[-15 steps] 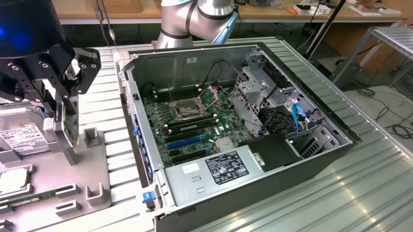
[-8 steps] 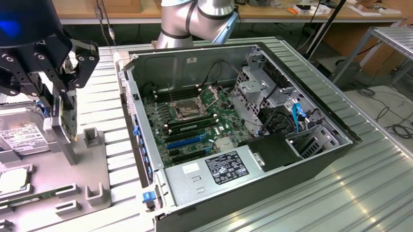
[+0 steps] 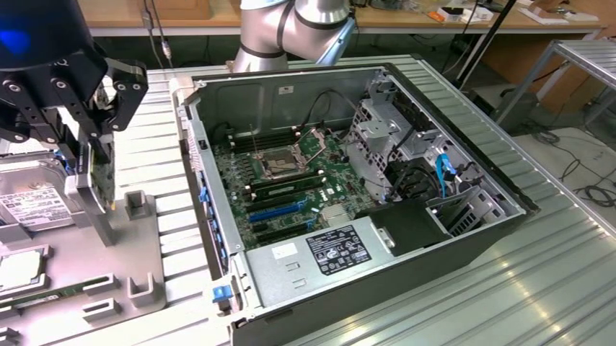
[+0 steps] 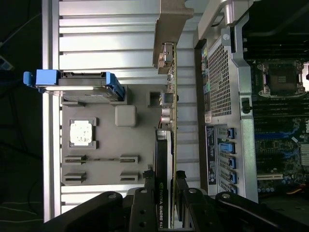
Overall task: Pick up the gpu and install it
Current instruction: 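Pick up the gpu and move the gpu toward the slot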
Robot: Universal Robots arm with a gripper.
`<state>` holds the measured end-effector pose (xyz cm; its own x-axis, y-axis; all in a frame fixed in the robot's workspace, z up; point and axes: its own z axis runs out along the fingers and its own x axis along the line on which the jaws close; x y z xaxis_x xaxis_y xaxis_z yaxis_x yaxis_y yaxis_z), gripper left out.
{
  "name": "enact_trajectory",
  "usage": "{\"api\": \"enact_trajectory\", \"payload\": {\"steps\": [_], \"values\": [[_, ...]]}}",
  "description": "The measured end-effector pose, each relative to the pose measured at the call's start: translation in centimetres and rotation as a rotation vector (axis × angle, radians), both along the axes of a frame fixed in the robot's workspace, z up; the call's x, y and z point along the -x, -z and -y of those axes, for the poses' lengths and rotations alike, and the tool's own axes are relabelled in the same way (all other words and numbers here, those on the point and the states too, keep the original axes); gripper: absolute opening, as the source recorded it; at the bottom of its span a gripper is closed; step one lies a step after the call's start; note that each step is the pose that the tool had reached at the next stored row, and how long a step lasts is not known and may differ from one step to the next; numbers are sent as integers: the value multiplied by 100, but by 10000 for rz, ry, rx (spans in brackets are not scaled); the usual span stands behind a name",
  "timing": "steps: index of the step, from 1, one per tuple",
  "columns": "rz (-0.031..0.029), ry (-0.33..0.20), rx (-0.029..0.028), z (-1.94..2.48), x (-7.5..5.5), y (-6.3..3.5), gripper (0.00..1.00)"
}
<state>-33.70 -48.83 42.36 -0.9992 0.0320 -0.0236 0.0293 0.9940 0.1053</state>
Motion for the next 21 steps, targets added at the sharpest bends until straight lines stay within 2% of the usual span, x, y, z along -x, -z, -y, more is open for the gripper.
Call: {"api": "enact_trajectory", "payload": {"steps": [15,21], "values": [[0,0,-1,0,0,-245,27],[1,0,0,0,0,-271,27]]}}
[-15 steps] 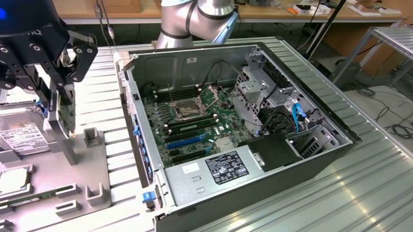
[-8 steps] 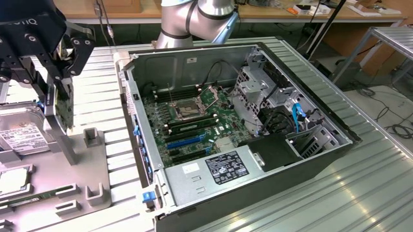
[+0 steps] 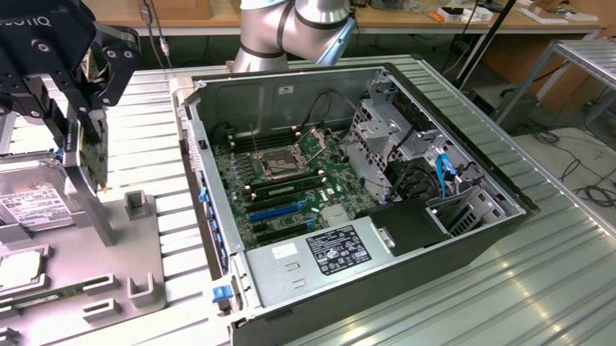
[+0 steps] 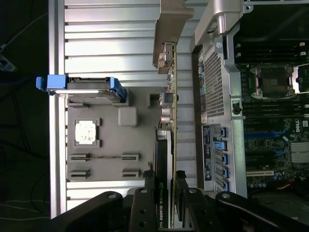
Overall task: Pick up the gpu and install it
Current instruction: 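Pick up the gpu and move the gpu toward the slot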
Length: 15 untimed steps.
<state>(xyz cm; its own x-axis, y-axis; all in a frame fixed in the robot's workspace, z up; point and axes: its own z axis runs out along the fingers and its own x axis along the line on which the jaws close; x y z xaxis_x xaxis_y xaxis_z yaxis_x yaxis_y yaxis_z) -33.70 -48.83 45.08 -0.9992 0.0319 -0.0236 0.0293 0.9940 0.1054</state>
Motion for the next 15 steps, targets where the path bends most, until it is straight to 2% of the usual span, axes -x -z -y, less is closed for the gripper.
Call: {"api": "enact_trajectory", "payload": {"steps": [15], "values": [[-1,0,1,0,-57,-1,27]]}}
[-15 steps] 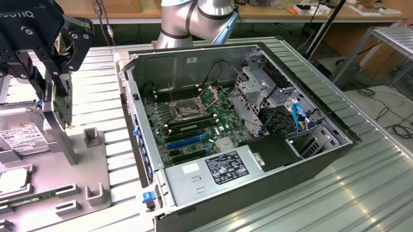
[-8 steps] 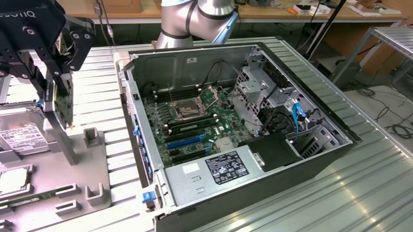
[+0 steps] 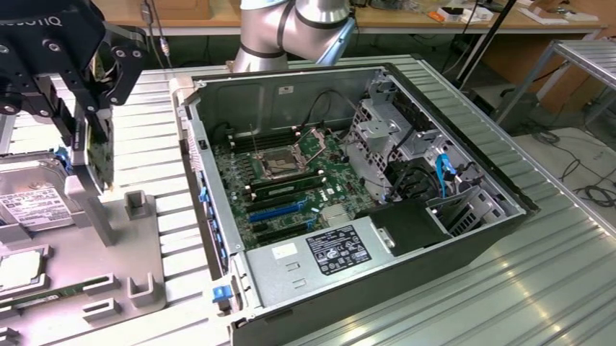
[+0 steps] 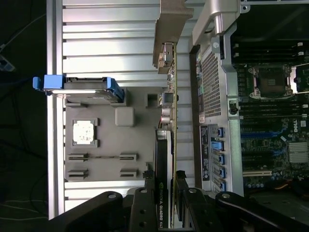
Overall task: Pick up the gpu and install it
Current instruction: 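Pick up the gpu and move the gpu toward the slot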
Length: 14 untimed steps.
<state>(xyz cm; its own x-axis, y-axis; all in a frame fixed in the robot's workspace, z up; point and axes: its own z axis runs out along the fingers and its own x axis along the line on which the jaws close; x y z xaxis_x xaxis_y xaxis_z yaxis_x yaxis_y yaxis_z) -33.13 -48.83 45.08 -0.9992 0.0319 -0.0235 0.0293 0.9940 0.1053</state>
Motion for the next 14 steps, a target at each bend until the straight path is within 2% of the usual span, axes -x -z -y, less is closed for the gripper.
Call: {"api": "enact_trajectory", "payload": {"steps": [14], "values": [[0,0,0,0,-105,0,27]]}}
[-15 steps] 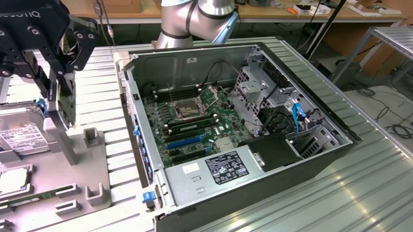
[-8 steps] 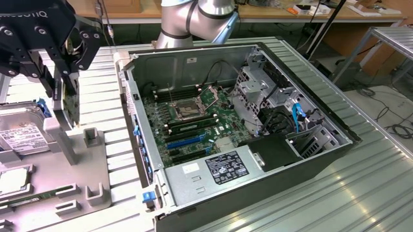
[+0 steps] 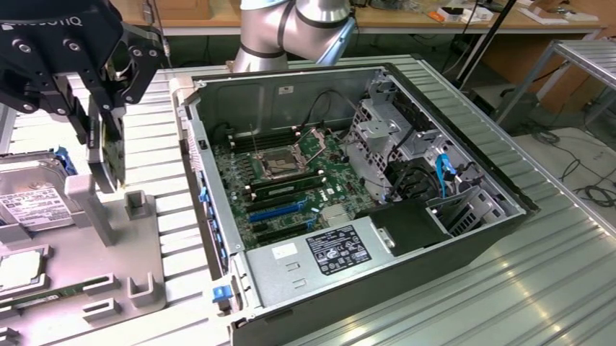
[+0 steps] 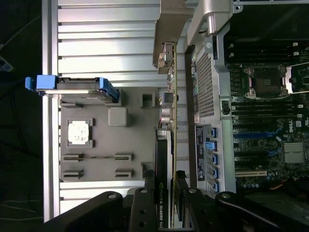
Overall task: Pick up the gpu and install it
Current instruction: 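Pick up the gpu and move the gpu toward the slot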
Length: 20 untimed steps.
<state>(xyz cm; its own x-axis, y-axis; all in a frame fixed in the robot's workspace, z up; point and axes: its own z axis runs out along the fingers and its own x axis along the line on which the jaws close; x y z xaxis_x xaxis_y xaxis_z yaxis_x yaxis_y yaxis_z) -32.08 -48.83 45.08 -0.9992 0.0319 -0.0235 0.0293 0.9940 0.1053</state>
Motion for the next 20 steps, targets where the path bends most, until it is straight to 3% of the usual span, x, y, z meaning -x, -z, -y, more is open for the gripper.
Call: {"api": "enact_trajectory", "payload": {"steps": [20], "values": [[0,0,-1,0,-135,0,27]]}}
